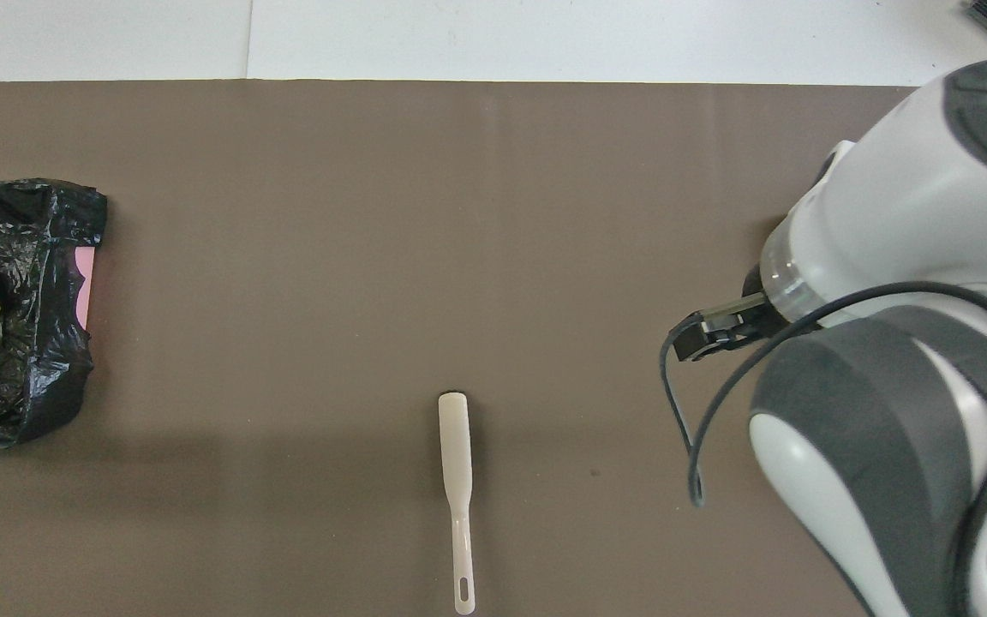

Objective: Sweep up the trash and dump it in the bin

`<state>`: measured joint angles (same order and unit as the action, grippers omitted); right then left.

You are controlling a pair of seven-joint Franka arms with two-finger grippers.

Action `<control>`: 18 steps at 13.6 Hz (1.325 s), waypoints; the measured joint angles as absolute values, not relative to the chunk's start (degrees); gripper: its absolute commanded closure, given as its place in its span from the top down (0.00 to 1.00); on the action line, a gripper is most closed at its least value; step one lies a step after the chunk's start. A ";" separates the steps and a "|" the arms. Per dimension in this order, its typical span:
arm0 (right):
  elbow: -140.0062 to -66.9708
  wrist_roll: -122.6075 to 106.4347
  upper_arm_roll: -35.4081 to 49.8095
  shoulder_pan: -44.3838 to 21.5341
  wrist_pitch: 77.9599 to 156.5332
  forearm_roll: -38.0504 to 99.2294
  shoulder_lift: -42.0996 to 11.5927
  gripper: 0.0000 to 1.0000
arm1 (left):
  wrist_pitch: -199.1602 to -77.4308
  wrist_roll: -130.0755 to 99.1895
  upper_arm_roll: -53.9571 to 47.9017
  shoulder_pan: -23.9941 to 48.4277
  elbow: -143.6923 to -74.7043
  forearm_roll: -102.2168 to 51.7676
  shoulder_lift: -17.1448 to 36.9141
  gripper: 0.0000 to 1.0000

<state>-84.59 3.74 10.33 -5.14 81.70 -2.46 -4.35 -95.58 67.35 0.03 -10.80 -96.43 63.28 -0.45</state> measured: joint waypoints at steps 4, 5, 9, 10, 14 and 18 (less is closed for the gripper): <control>-82.20 3.32 10.03 -0.58 81.70 -5.37 -4.32 1.00 | -91.81 68.51 -0.05 -7.79 -93.59 64.22 0.42 0.00; -82.16 3.32 9.85 0.41 81.83 -5.48 -4.32 1.00 | -90.70 68.59 -0.11 -7.00 -92.27 64.02 1.30 0.00; -81.61 3.32 8.26 2.76 82.16 -5.48 -4.07 1.00 | -85.06 67.91 -0.24 -3.85 -86.39 54.62 4.64 0.00; -81.42 3.32 8.11 2.88 82.16 -5.48 -3.74 1.00 | -83.53 66.58 -0.29 -3.53 -85.55 50.50 4.77 0.00; -81.39 3.31 5.82 3.18 82.16 -5.42 -2.59 1.00 | -79.28 49.72 -0.92 -3.33 -84.15 29.72 3.76 0.00; -81.40 3.31 5.69 3.36 82.16 -5.42 -2.48 1.00 | -76.11 25.85 -3.11 1.47 -84.84 16.99 1.60 0.00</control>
